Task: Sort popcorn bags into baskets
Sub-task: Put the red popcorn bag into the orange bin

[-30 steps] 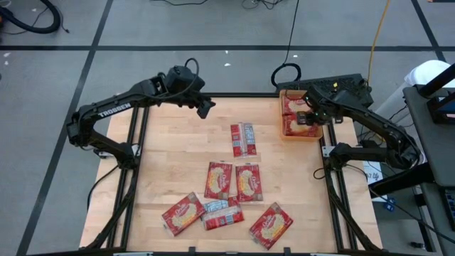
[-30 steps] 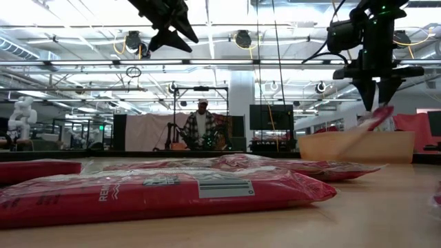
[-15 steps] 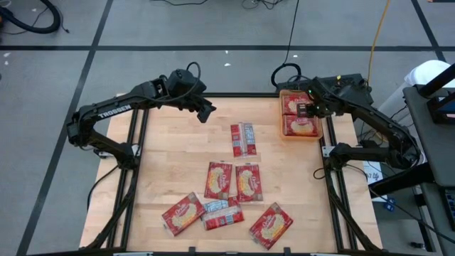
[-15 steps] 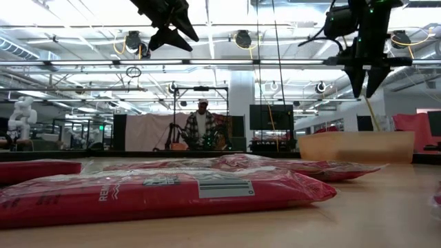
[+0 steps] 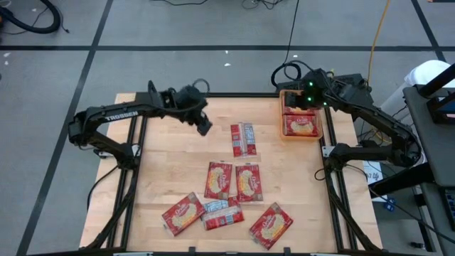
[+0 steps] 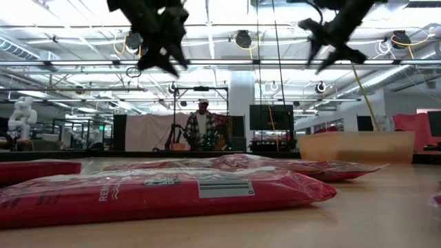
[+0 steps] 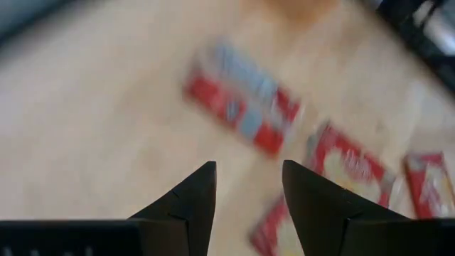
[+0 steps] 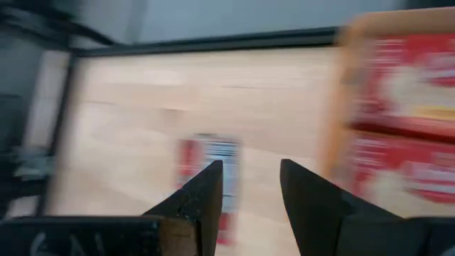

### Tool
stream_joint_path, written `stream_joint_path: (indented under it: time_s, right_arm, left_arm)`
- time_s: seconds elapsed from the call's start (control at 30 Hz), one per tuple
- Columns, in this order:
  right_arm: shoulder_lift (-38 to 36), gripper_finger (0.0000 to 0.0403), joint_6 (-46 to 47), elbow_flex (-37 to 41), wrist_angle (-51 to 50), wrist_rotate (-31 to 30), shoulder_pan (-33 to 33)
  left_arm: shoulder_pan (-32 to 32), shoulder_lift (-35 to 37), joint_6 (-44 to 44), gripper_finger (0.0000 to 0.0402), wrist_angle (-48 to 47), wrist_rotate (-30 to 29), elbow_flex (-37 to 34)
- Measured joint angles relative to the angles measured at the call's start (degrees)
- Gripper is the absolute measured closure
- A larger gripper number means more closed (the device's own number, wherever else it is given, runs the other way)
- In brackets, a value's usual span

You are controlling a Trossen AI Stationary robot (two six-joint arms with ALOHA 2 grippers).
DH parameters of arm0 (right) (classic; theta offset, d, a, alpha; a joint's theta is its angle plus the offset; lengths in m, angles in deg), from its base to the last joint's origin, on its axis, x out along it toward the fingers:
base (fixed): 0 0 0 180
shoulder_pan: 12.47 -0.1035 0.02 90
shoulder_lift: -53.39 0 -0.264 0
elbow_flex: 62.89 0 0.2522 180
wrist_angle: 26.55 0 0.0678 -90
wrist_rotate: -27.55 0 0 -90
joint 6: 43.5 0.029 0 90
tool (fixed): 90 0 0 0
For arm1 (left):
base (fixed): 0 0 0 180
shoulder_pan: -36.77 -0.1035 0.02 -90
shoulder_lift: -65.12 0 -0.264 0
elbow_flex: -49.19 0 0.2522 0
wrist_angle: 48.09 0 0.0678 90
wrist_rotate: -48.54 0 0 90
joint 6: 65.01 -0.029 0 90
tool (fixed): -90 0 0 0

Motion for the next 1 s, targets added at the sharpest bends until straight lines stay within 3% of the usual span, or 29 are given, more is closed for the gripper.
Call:
stream_joint_path:
  time_s: [0.13, 0.3, 0.47, 0.67, 0.83, 1.0]
  right_arm:
    - [0.5, 0.0268, 3.5, 0.0, 9.0, 2.5, -4.3]
    - [2.0, 0.0268, 3.7, 0.0, 16.6, 2.5, -7.3]
    - [4.5, 0.0268, -0.2, 0.0, 20.8, 2.5, -8.1]
    - [7.1, 0.0268, -5.1, 0.0, 23.1, 7.1, -8.1]
    - [8.0, 0.0268, -7.7, 0.0, 24.0, 10.0, -8.1]
    - [7.9, 0.0268, -10.0, 0.0, 24.5, 10.0, -8.0]
  left_arm:
    - [2.0, 0.0, 7.7, 0.0225, 0.9, 7.0, -7.0]
    - [8.1, 0.0, 15.7, 0.0180, 2.5, 10.3, -15.0]
    - [14.9, 0.0, 19.6, 0.0127, 8.3, 9.5, -20.1]
    - [19.2, -0.3, 20.5, 0.0082, 12.2, 1.1, -21.2]
    - [18.2, -3.3, 25.3, 0.0084, 17.0, -1.6, -21.2]
    - [16.7, -9.0, 30.8, 0.0100, 21.8, 0.7, -21.1]
